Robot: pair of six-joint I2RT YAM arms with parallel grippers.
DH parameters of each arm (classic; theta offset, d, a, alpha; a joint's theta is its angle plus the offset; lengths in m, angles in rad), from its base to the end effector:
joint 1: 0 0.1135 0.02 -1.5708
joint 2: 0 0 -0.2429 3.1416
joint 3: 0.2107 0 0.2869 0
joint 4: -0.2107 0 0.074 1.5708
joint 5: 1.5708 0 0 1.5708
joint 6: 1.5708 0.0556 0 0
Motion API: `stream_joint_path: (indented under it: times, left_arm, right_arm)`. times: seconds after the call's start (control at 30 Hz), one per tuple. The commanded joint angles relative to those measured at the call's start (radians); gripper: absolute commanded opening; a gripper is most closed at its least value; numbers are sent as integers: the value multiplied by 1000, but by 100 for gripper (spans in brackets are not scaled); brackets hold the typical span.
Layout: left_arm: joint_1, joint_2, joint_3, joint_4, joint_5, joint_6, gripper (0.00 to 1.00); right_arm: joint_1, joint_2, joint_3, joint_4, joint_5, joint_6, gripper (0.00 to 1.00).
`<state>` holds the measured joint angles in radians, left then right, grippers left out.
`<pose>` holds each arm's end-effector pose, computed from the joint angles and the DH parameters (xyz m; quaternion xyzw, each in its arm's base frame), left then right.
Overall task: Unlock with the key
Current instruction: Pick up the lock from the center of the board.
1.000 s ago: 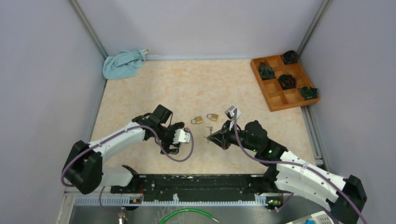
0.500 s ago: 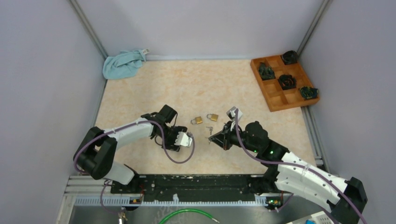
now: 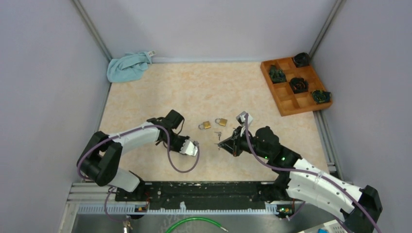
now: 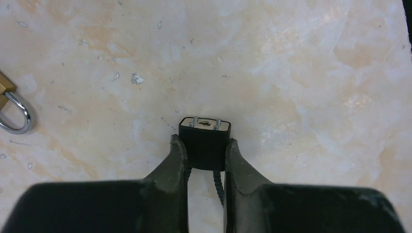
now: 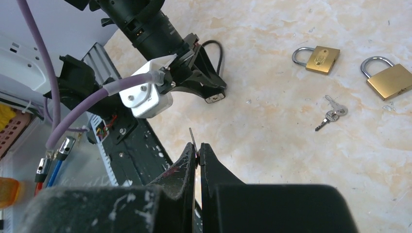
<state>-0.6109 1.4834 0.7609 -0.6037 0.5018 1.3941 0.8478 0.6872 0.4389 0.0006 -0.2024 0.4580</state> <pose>0.2129 -0.1817 0.0959 0.8266 0.4919 -0.1827 0.2033 0.1527 0.1900 0.2253 -0.2129 0.7581 0.4346 0.4371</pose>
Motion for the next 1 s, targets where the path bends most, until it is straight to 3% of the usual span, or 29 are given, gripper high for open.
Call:
stream_joint_path:
  times: [0.0, 0.2, 0.33, 0.47, 0.67, 0.97]
  left_arm:
    - [-3, -1, 36, -63, 37, 20, 0]
    - [-1, -122, 237, -126, 29, -75, 0]
    - [-1, -291, 332, -32, 71, -112, 0]
    - [-1, -472, 315, 157, 84, -173, 0]
    - [-3, -624, 238, 337, 139, -167, 0]
    - [-3, -656, 224, 367, 91, -84, 0]
  right_arm:
    - [-6, -7, 51, 21, 11, 5, 0]
    - [-8, 44, 136, 1, 11, -30, 0]
    - [-9, 111, 252, -39, -15, -63, 0]
    - [-10, 161, 384, -74, -44, -100, 0]
    - [-10, 241, 528, -111, -74, -144, 0]
    - [-6, 297, 635, -113, -65, -203, 0]
